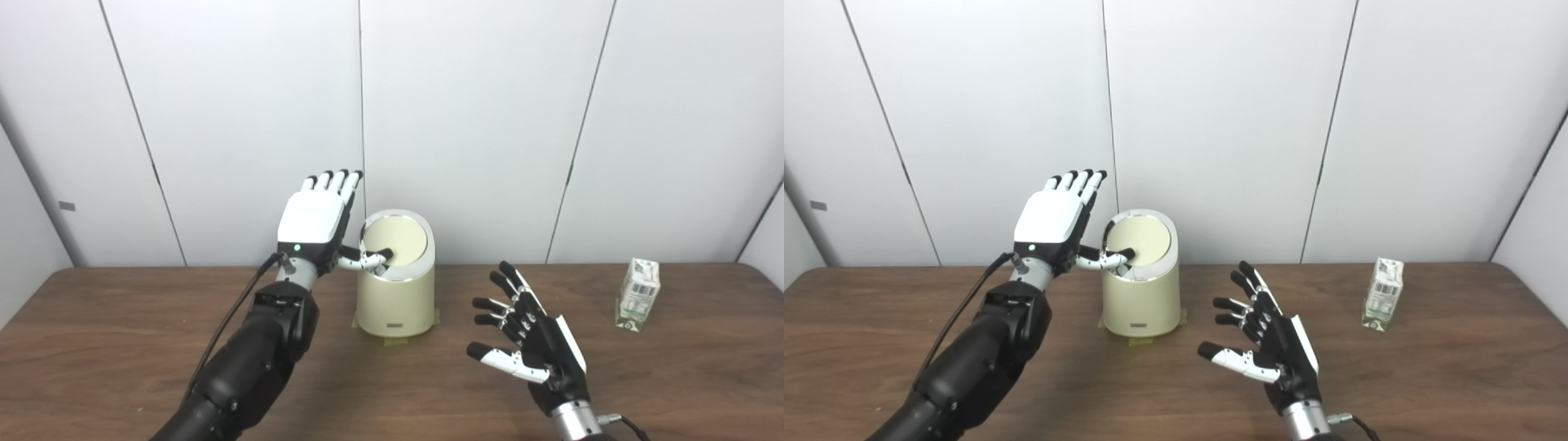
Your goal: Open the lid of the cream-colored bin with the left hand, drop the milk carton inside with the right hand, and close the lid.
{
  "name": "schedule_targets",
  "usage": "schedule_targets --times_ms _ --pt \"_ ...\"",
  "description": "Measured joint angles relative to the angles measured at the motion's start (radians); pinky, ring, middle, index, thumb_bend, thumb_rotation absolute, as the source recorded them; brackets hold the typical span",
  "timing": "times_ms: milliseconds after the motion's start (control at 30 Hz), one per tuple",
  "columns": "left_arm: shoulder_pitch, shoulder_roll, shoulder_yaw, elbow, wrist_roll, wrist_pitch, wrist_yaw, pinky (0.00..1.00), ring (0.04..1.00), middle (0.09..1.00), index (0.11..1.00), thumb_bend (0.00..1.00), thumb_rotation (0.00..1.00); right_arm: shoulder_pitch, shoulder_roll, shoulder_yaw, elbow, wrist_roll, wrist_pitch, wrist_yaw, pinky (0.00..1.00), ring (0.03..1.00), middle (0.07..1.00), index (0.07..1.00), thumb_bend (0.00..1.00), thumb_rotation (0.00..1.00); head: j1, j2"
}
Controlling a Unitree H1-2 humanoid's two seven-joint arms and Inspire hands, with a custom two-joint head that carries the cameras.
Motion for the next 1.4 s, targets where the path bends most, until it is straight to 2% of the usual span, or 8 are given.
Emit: schedule_targets --times_ms 300,467,600,800,1000,1100,1200,1400 --pt "0.019 -0.028 0.191 -0.117 -0.172 -0.002 0.004 1.0 1.0 1.0 1.0 1.0 0.46 -0.001 -0.009 0.003 0.005 -0.001 0.0 0.001 0.65 0.758 0.928 0.939 0.79 0.2 0.015 -0.003" --pt "0.029 -0.037 0.36 -0.26 -0.38 0.045 -0.082 0.95 1.0 1.0 1.0 1.0 0.44 -0.001 -0.009 0.003 0.011 0.003 -0.001 0.002 0.67 0.768 0.927 0.938 0.79 0.21 0.014 -0.005" --pt "0.096 -0.039 0.474 -0.314 -0.613 0.05 -0.183 0.85 0.955 0.981 0.974 0.88 0.34 -0.001 -0.011 0.002 0.012 0.004 -0.001 0.002 0.68 0.768 0.927 0.937 0.78 0.2 0.014 -0.006" --pt "0.304 -0.039 0.492 -0.289 -0.765 -0.104 -0.226 0.63 0.712 0.763 0.791 0.69 0.1 0.0 -0.019 0.0 0.015 0.017 -0.001 0.007 0.67 0.777 0.938 0.945 0.78 0.19 0.011 -0.003" --pt "0.395 -0.057 0.531 -0.281 -0.829 -0.228 -0.199 0.46 0.584 0.693 0.729 0.66 0.07 0.0 -0.026 -0.009 0.027 0.025 -0.004 0.008 0.68 0.761 0.923 0.928 0.81 0.24 0.0 -0.009" --pt "0.421 -0.076 0.53 -0.254 -0.849 -0.324 -0.186 0.47 0.573 0.661 0.706 0.63 0.01 0.0 -0.024 -0.027 0.049 0.023 -0.021 -0.005 0.67 0.73 0.881 0.876 0.79 0.22 -0.014 -0.024" --pt "0.459 -0.094 0.525 -0.204 -0.861 -0.425 -0.183 0.55 0.594 0.663 0.698 0.65 0.06 -0.001 -0.016 -0.052 0.062 0.026 -0.037 -0.03 0.7 0.73 0.853 0.851 0.79 0.2 -0.046 -0.032" --pt "0.498 -0.105 0.513 -0.14 -0.846 -0.526 -0.172 0.59 0.625 0.679 0.694 0.66 0.04 -0.034 -0.073 -0.077 0.111 -0.039 -0.086 -0.052 0.64 0.728 0.849 0.849 0.78 0.19 -0.178 -0.063"
